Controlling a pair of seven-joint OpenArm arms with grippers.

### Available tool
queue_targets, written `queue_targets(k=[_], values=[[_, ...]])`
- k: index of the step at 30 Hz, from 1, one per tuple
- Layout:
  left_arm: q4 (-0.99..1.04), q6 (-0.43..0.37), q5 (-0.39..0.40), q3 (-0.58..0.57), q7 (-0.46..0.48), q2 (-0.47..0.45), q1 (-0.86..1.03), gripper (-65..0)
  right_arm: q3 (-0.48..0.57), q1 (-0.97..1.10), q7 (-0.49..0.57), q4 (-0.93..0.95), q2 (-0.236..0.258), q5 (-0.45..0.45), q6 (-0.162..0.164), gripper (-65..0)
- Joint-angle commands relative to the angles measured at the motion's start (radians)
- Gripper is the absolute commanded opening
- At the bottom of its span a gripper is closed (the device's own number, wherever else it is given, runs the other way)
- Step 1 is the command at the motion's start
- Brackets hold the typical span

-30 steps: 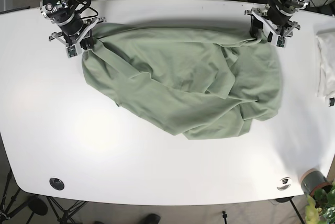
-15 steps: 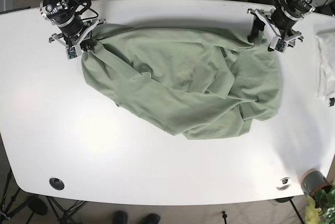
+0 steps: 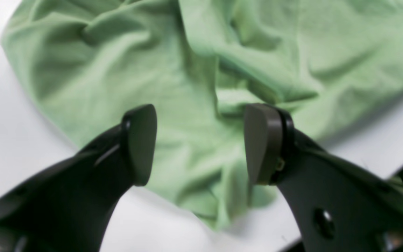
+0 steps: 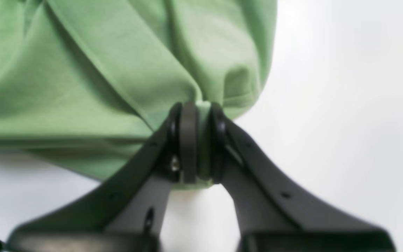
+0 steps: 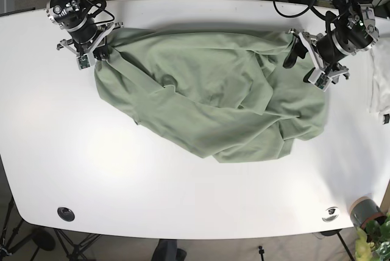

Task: Fold the T-shirt properly
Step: 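Open the left gripper and release the shirt edge, then move the left gripper along the shirt and grasp a lower fold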

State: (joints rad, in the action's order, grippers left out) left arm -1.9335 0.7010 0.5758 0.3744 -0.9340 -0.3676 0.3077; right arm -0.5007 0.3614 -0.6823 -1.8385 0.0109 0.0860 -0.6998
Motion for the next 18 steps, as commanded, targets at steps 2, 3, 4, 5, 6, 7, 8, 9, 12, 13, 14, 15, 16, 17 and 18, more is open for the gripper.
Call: queue_targets(k=[2,3,4,5,6,7,8,9,12,13,14,15,16,17,18], values=[[-0.013,-0.003,-0.029,0.005,0.023,0.011,-0.080,-27.8,-0.003,-0.014,0.017,-0.016,0.008,0.016,0.002,-65.0],[-0.013,-0.003,-0.055,0.005,0.023,0.028,-0.109,-27.8,-0.003,-0.017,0.017,-0.014,0.008,0.016,0.002,-65.0],[-0.013,-0.003,-0.072,0.005,0.023,0.038,-0.130,-27.8,-0.005,-0.019,0.017,-0.013,0.008,0.016,0.002,-65.0],[-0.013,-0.003,-0.101,0.005,0.023,0.054,-0.167,-27.8,-0.005,-0.019,0.019,-0.013,0.010,0.016,0.002,-65.0],[-0.008,-0.003,-0.136,0.004,0.023,0.068,-0.198,-27.8,-0.005,-0.019,0.019,-0.013,0.010,0.016,0.002,-65.0],[0.003,-0.003,-0.170,0.002,0.023,0.080,-0.226,-27.8,-0.005,-0.020,0.019,-0.013,0.010,0.016,0.002,-65.0],[0.021,-0.003,-0.199,0.001,0.023,0.091,-0.253,-27.8,-0.005,-0.025,0.019,-0.013,0.010,0.016,0.002,-65.0],[0.049,-0.003,-0.238,-0.001,0.023,0.106,-0.292,-27.8,-0.005,-0.035,0.017,-0.014,0.010,0.016,0.002,-65.0],[0.128,-0.003,-0.340,-0.016,0.023,0.135,-0.397,-27.8,-0.005,-0.045,0.017,-0.014,0.010,0.016,0.002,-65.0],[0.151,-0.003,-0.373,-0.021,0.023,0.143,-0.428,-27.8,-0.005,-0.046,0.017,-0.014,0.010,0.016,0.002,-65.0],[0.170,-0.003,-0.400,-0.022,0.023,0.149,-0.451,-27.8,-0.005,-0.046,0.017,-0.014,0.010,0.016,0.002,-65.0],[0.202,-0.003,-0.451,-0.022,0.023,0.161,-0.489,-27.8,-0.005,-0.048,0.017,-0.014,0.010,0.016,0.002,-65.0],[0.230,-0.003,-0.485,-0.025,0.025,0.169,-0.516,-27.8,-0.005,-0.049,0.017,-0.014,0.010,0.016,0.002,-65.0],[0.251,-0.003,-0.508,-0.025,0.026,0.177,-0.539,-27.8,-0.005,-0.051,0.017,-0.014,0.010,0.016,0.002,-65.0],[0.288,-0.003,-0.540,-0.025,0.030,0.184,-0.572,-27.8,-0.005,-0.058,0.017,-0.014,0.010,0.016,0.002,-65.0]])
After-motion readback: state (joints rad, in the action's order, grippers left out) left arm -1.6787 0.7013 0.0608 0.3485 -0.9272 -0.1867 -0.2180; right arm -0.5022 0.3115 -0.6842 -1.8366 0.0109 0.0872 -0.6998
